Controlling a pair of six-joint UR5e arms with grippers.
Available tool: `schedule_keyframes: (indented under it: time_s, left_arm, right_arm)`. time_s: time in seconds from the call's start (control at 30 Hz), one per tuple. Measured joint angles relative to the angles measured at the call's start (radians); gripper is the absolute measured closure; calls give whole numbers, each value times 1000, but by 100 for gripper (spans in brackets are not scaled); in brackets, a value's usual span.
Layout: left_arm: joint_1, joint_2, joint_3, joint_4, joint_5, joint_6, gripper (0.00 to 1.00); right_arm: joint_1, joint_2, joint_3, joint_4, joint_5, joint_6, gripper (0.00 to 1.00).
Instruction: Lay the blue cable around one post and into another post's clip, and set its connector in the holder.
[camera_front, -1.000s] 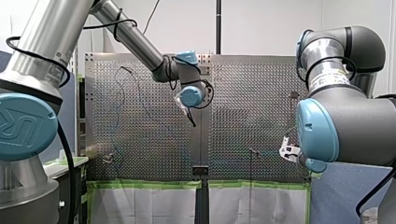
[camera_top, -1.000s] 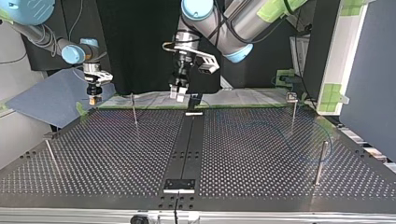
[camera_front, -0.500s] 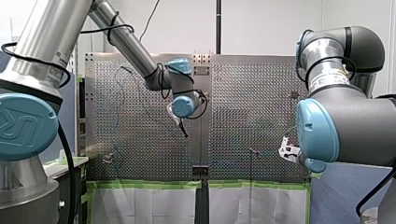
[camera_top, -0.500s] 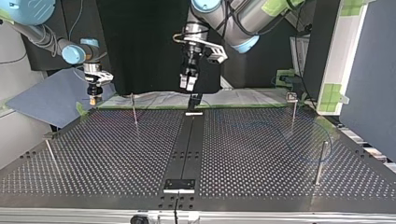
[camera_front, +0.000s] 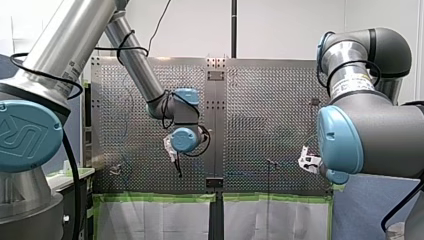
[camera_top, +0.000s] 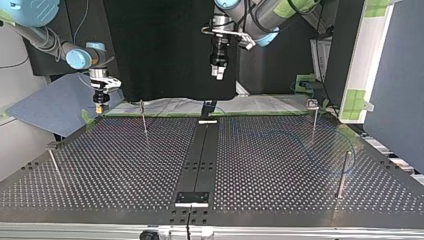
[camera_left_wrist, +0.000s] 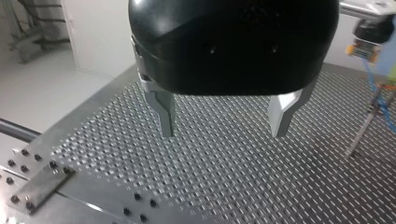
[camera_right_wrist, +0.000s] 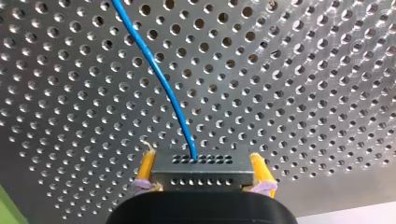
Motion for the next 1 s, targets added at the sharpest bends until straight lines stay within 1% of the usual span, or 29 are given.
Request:
schedule_keyframes:
  time_s: [0.07, 0.13, 0.2, 0.3, 0.4, 0.47, 0.63, 0.77, 0.9, 1.0]
  left_arm:
    - [0, -1, -18, -1, -17, 4, 0]
    - [0, -1, -35, -3, -27, 6, 0]
    - [-1, 0, -50, -4, -32, 7, 0]
    - [-3, 0, -74, -3, -33, 8, 0]
    - [-6, 0, -97, 0, -31, 11, 0]
    - [-8, 0, -111, 7, -22, 16, 0]
    - [-11, 4, -152, 23, 13, 28, 0]
    - [-8, 24, -184, 31, 36, 29, 0]
    - [-4, 53, -214, 30, 53, 28, 0]
    - [0, 75, -237, 30, 69, 29, 0]
  right_arm:
    - [-1, -1, -5, 5, 1, -9, 100]
    - [-3, -2, -10, 17, 0, -24, 100]
    - [-6, -7, -12, 34, 0, -41, 100]
    - [-6, -20, -14, 57, -1, -57, 100]
    - [-4, -38, -13, 78, -1, -65, 100]
    - [-3, -50, -13, 89, -1, -68, 100]
    - [2, -87, -13, 120, -2, -72, 100]
    - [8, -120, -11, 150, -11, -85, 100]
    - [21, -154, -11, 184, -20, -97, 100]
    - [33, -177, -11, 205, -21, -99, 100]
